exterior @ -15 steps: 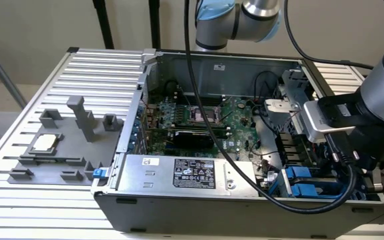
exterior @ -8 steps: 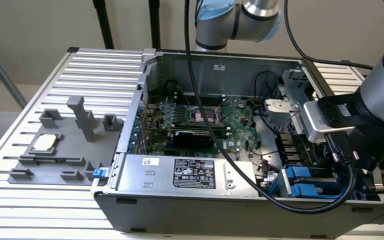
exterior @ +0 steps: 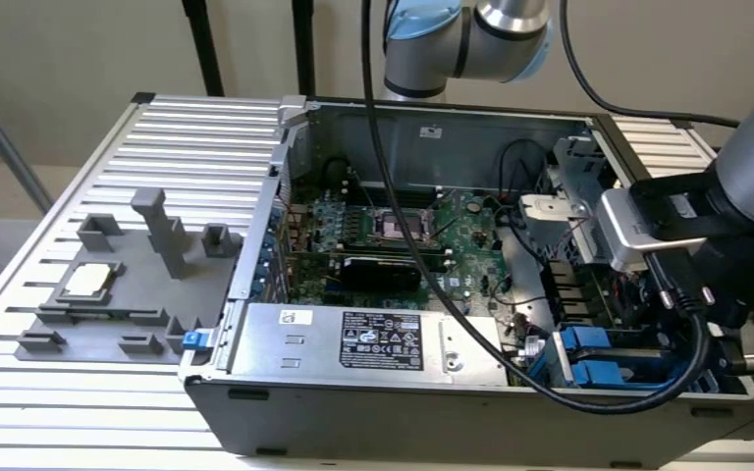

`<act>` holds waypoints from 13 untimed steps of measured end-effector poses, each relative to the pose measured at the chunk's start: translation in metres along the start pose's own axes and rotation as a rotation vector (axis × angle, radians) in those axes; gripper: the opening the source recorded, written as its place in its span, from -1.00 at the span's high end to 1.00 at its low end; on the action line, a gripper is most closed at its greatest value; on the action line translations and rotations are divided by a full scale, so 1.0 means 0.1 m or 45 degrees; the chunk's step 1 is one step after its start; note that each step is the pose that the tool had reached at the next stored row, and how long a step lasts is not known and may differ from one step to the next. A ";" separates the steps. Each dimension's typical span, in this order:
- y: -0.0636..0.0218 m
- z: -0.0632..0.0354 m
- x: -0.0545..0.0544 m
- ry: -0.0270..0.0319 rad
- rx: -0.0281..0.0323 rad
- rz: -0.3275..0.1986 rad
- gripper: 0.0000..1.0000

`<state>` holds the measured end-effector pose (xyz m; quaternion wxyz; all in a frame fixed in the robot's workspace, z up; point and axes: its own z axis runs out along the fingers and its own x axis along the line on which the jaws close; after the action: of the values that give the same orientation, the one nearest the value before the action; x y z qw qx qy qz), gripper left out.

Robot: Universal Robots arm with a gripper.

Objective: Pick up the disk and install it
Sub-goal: 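Insert the first disk wire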

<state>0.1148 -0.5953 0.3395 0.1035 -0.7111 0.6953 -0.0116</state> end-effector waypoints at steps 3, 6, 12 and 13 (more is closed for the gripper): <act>0.010 -0.074 -0.01 0.0001 0.0000 0.000 0.49; 0.078 -0.123 -0.02 -0.0002 0.0000 0.000 0.49; 0.338 -0.168 -0.03 0.0001 0.0014 0.000 0.49; 0.371 -0.173 -0.03 0.0001 0.0028 0.000 0.49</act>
<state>0.0753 -0.5952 0.3507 0.1043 -0.7111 0.6952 -0.0124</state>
